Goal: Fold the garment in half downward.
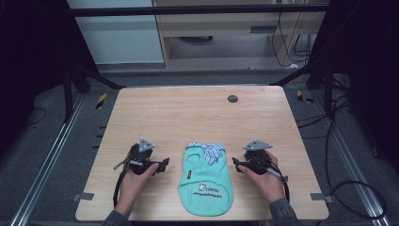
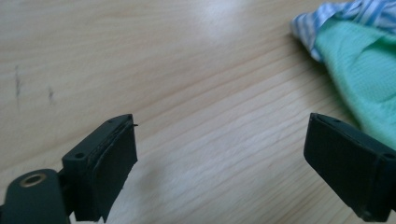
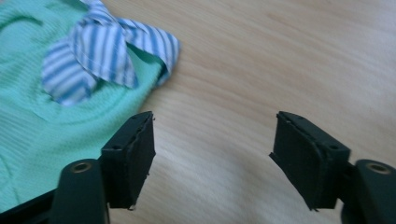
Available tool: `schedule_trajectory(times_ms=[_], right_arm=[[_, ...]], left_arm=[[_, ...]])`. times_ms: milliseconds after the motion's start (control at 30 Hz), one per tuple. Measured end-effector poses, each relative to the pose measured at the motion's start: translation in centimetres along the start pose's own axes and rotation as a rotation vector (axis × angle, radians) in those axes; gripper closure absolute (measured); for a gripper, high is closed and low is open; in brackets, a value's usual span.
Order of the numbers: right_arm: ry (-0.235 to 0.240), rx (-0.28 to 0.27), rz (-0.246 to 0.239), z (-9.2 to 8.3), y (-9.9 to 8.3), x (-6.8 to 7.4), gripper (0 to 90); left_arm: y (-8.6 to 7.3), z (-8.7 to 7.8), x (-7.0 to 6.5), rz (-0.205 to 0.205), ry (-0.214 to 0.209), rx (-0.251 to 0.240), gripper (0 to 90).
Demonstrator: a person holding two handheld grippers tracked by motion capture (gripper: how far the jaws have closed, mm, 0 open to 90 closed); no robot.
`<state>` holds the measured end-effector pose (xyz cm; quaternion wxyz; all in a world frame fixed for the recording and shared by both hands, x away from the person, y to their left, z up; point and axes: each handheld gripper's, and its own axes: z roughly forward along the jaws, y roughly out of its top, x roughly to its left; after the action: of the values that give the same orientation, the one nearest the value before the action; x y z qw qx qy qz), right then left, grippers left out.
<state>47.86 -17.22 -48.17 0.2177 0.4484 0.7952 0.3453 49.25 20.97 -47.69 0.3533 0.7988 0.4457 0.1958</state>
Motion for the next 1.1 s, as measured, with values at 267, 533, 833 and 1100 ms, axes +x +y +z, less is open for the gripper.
schedule_trajectory(times_ms=[267, 533, 833, 1100], right_arm=[[0.09, 0.039, -0.049, 1.6, 3.2, -0.4, 54.4], [0.144, 0.041, -0.087, 2.9, 5.9, -0.5, 73.2], [0.168, 0.034, -0.063, 2.4, 5.9, -0.5, 80.0], [0.175, 0.065, -0.068, 4.1, 6.2, -0.2, 76.0]], left_arm=[[4.7, 2.3, -0.8, 0.047, -0.09, 0.019, 17.5], [7.5, 4.5, -1.9, 0.114, -0.11, 0.085, 28.6], [8.0, 3.7, -2.5, 0.101, -0.07, 0.064, 38.1], [8.0, 5.6, -2.7, 0.101, -0.087, 0.069, 39.9]])
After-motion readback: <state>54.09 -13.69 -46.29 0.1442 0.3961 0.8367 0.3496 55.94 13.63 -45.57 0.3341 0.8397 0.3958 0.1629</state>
